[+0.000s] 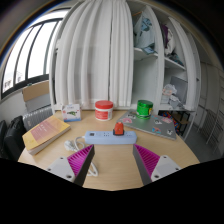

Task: Unplug charger

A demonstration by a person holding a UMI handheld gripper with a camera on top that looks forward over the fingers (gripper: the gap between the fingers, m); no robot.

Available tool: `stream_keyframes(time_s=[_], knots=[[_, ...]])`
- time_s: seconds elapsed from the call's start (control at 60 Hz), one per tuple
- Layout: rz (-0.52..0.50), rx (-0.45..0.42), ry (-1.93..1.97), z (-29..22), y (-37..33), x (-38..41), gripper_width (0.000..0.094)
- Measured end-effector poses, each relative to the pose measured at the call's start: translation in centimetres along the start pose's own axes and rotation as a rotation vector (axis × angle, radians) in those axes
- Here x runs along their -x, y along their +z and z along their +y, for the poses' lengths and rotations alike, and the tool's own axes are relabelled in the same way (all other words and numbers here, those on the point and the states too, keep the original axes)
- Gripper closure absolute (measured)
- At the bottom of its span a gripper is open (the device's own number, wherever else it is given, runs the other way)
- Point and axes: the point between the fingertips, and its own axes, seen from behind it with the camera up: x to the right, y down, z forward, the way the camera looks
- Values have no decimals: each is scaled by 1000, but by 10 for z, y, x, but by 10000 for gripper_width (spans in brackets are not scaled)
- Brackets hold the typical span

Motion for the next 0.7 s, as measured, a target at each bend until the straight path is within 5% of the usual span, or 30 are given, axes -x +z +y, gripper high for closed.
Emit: stream_keyframes(time_s=[0.333, 0.383, 0.433, 0.7], knots=[[-61, 27, 11, 3, 70, 3, 153], [-55, 44, 5, 11, 73, 7, 271], [-70, 33, 21, 10, 71, 10, 625], [-76, 8, 49, 36, 21, 60, 734]])
